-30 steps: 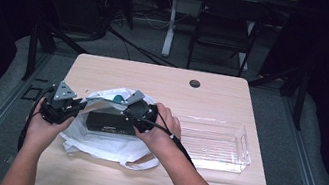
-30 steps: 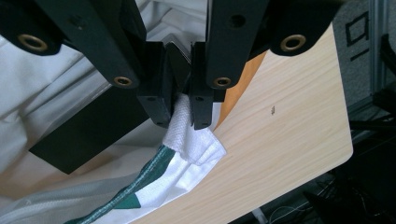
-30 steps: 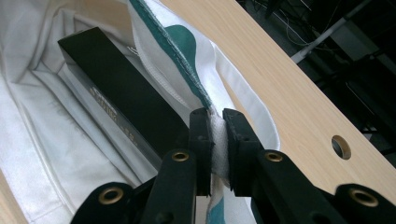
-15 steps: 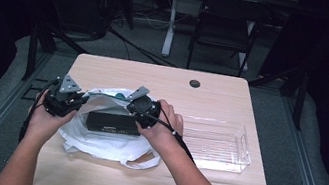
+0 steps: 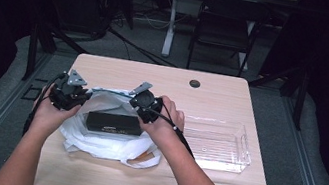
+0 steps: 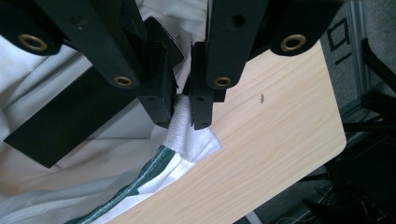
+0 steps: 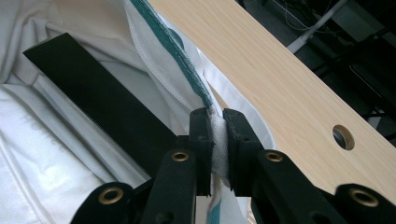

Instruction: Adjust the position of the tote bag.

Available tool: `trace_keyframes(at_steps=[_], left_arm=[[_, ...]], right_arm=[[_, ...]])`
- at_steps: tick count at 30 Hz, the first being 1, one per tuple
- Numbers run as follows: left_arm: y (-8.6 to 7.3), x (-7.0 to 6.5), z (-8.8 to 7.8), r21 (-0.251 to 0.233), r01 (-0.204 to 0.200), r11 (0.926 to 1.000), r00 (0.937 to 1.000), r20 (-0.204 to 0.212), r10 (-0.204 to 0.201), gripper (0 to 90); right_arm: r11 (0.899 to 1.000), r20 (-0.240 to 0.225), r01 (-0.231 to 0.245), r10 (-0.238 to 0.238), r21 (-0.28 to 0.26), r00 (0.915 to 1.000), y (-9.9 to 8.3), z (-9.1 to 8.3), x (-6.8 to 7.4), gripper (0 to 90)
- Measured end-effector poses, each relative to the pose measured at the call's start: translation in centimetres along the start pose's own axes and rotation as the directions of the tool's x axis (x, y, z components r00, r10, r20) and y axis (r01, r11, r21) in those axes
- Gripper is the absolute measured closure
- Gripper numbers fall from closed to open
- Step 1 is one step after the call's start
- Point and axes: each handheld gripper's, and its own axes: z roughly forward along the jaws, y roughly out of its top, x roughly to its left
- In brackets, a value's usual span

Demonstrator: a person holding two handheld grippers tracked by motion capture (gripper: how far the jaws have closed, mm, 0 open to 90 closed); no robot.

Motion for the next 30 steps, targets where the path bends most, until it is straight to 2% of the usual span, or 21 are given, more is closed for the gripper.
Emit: trace_keyframes(at_steps=[9, 14, 24, 30], left_arm=[[0.5, 0.5, 0.8, 0.022, 0.012, 0.9997, 0.9999, 0.011, -0.012, 81.2], [0.7, 0.6, 1.4, 0.024, 0.023, 0.9995, 0.9997, 0.004, -0.023, 81.2], [1.2, 0.7, 2.5, 0.047, 0.004, 0.9989, 0.9999, -0.011, -0.004, 80.9], [1.4, 0.8, 2.9, 0.049, 0.012, 0.9987, 0.9999, -0.009, -0.011, 81.0]], right_arm=[[0.999, -0.006, -0.026, 0.026, 0.018, 0.9996, 0.4, 0.9, -0.6, 82.5], [0.999, 0.004, -0.016, 0.016, 0.031, 0.9999, 0.5, 1.2, -0.7, 82.5], [0.998, 0.016, -0.025, 0.025, 0.052, 0.9996, 0.9, 2.8, -1.3, 82.5], [0.998, 0.025, -0.031, 0.030, 0.054, 0.9992, 1.0, 3.2, -1.6, 82.5]])
